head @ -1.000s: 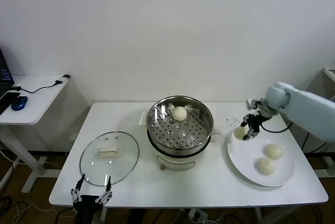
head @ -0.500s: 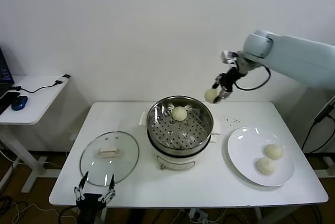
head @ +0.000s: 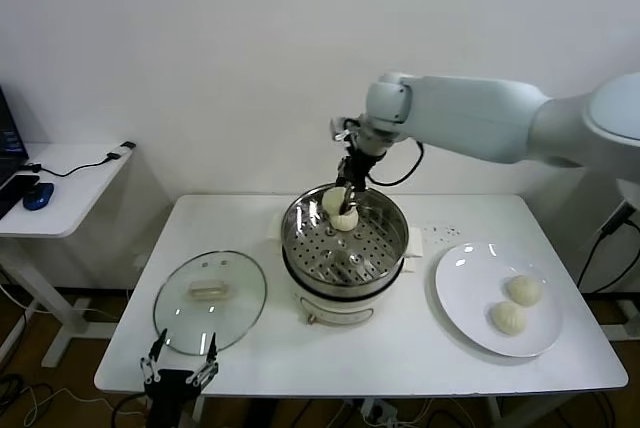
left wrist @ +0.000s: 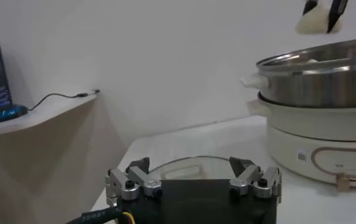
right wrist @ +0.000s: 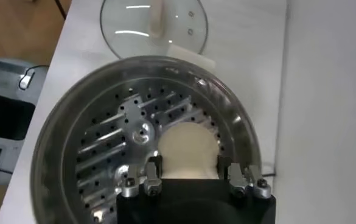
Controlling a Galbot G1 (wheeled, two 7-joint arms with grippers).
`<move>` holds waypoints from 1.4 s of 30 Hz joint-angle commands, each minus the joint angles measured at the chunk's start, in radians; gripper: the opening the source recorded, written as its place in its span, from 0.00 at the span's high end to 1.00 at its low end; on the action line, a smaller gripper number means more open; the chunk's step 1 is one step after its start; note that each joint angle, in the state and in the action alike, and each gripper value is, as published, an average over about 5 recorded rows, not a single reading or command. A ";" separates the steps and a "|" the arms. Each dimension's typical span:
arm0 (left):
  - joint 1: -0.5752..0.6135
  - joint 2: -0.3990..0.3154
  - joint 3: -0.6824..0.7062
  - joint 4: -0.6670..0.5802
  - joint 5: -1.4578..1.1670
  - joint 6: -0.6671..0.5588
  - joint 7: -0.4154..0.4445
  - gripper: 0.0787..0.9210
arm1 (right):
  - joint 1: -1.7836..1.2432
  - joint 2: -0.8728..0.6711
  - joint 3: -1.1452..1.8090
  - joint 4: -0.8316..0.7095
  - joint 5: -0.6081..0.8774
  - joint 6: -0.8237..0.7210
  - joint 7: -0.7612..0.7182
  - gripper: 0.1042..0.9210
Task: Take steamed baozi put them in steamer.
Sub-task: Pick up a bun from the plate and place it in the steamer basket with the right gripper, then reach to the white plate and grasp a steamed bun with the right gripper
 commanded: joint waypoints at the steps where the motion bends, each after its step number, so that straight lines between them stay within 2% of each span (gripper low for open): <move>1: -0.004 -0.002 0.000 0.004 0.001 0.000 0.001 0.12 | -0.121 0.117 -0.011 -0.053 0.000 -0.022 0.045 0.41; 14: -0.014 0.002 -0.010 0.019 -0.003 0.000 0.001 0.12 | -0.158 0.137 -0.001 -0.100 -0.035 -0.015 0.027 0.39; 22: -0.016 0.002 -0.013 0.023 -0.005 -0.001 0.000 0.12 | -0.119 0.096 0.016 -0.061 -0.024 -0.019 0.012 0.16; 25: -0.015 0.002 -0.012 0.019 -0.004 0.000 0.000 0.12 | -0.076 0.053 0.023 -0.023 -0.023 -0.019 0.000 0.13; 33: -0.007 0.001 -0.007 0.011 0.000 -0.001 -0.001 0.12 | 0.083 -0.182 0.019 0.166 -0.068 0.004 -0.050 0.12; 42: -0.004 0.008 -0.007 0.005 0.004 -0.001 -0.003 0.12 | 0.191 -0.560 -0.006 0.372 -0.260 0.062 -0.123 0.12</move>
